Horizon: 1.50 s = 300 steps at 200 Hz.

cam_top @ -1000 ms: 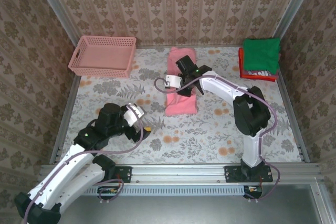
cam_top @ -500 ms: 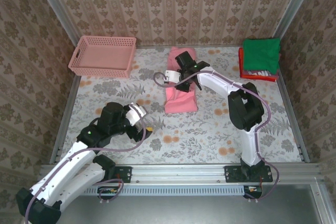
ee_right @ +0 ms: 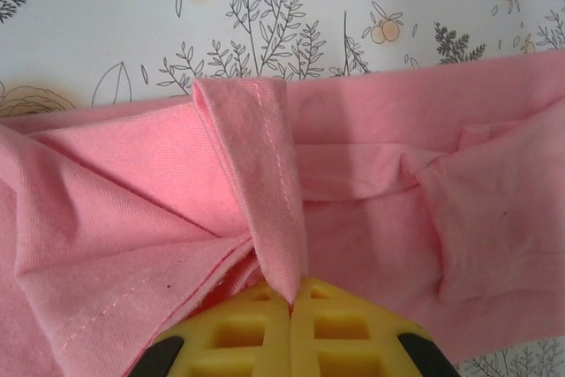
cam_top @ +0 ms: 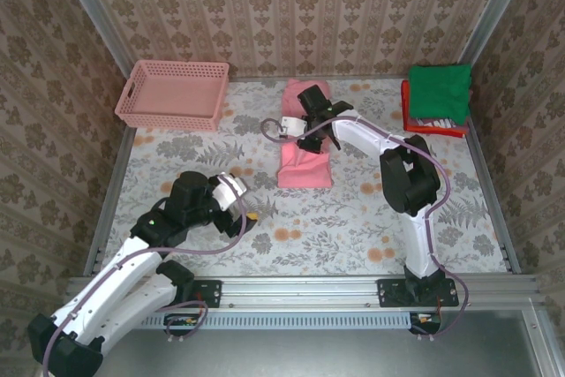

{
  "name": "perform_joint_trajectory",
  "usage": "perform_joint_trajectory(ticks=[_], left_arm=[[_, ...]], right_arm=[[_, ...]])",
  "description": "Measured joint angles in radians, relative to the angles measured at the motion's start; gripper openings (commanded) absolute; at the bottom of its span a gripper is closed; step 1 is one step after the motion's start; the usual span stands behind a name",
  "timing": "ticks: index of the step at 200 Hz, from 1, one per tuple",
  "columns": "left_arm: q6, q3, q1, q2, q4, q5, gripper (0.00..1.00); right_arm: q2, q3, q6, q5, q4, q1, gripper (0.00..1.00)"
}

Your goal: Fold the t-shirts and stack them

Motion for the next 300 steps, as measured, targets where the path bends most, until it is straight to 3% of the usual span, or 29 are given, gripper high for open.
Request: perform_joint_trajectory(ticks=[125,153,179,191,204,231,255,300], left_arm=[[-0.001,0.0,0.0,0.025,0.021,0.026,1.0],[-0.002,0.0,0.0,0.016,0.021,0.026,1.0],[-0.001,0.0,0.0,0.016,0.022,0.026,1.0],[-0.001,0.0,0.0,0.019,0.025,0.026,1.0],[-0.002,0.0,0.0,0.03,0.037,0.027,1.0],[-0.013,-0.002,0.0,0.05,0.067,0.031,1.0],[-0.027,-0.021,0.0,0.05,0.101,0.034,1.0],[-0.034,-0.032,0.0,0.059,0.126,0.04,1.0]], right_arm=[[0.076,0.019,0.009,-0.003,0.029,-0.02,0.0],[0.082,0.019,0.032,0.0,0.061,-0.026,0.24],[0.071,0.001,0.072,-0.005,0.137,-0.027,0.6],[0.04,-0.039,0.087,-0.008,0.18,-0.027,0.69],[-0.013,-0.095,0.122,-0.008,0.228,-0.028,0.71],[-0.145,-0.212,0.26,0.004,0.333,-0.028,0.72],[-0.259,-0.335,0.473,0.012,0.421,-0.028,0.67],[-0.273,-0.39,0.919,-0.002,0.407,-0.028,0.59]])
